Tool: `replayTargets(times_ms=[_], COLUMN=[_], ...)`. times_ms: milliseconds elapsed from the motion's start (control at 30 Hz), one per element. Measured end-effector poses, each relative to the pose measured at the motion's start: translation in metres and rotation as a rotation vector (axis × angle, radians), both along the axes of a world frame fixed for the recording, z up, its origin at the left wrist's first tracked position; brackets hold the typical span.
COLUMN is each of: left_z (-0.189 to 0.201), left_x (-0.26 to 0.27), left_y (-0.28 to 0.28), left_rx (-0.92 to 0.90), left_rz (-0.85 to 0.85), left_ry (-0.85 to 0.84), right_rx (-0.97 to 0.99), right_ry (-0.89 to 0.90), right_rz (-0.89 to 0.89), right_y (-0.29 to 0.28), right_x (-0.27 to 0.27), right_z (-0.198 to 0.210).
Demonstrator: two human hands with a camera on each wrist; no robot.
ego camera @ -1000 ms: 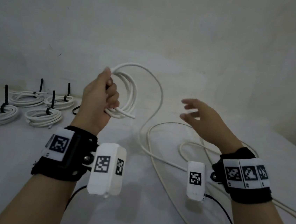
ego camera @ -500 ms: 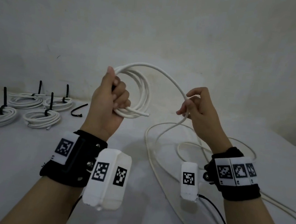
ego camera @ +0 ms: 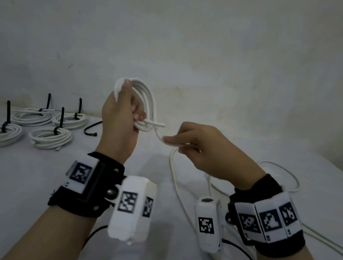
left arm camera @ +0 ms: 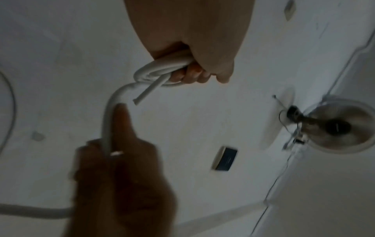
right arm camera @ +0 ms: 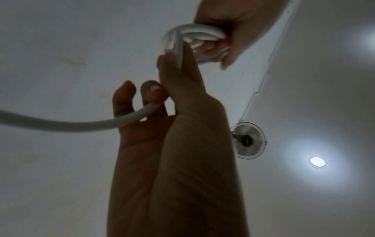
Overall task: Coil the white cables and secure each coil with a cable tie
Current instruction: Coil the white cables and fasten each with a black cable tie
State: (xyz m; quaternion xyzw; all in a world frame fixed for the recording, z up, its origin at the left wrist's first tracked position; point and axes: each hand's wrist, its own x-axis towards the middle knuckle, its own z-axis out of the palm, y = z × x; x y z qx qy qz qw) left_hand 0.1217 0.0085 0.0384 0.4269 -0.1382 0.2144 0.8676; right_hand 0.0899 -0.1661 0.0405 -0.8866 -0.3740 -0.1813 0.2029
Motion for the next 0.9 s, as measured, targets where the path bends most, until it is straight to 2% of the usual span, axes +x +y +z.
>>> replayTargets(times_ms=[100, 200, 300, 467, 600, 733, 767, 867, 900], left_z=[-0.013, -0.02, -0.015, -0.009, -0.009, -0.005, -0.003, 0.0, 0.001], left_x=[-0.002, -0.008, -0.016, -0.02, -0.022, -0.026, -0.028, -0.031, -0.031], left_y=[-0.016, -0.023, -0.025, -0.026, -0.023, -0.021, -0.021, -0.019, -0.019], left_rx=[0.283, 0.506, 0.604, 0.491, 0.402, 0.416, 0.416, 0.402, 0.398], left_rz=[0.053, -0.097, -0.235, -0.459, -0.658, -0.639, -0.647, -0.662, -0.645], left_ry=[0.014, 0.008, 0.027, 0.032, 0.074, 0.034, 0.032, 0.046, 0.066], right_rx=[-0.001, 0.144, 0.292, 0.526, 0.54, 0.589, 0.597, 0.678, 0.658], right_ry=[-0.118, -0.144, -0.12, -0.096, -0.146, -0.153, -0.115, 0.155, 0.179], right_rz=[0.08, 0.067, 0.042, -0.001, -0.125, -0.199, -0.16, 0.003, 0.025], right_y=[0.01, 0.01, 0.006, 0.0, -0.002, -0.001, 0.0, 0.004, 0.005], right_x=[-0.012, -0.021, -0.023, -0.012, -0.003, 0.003, 0.002, -0.003, -0.004], right_z=[0.009, 0.017, 0.019, 0.014, 0.008, 0.005, 0.005, 0.007, 0.007])
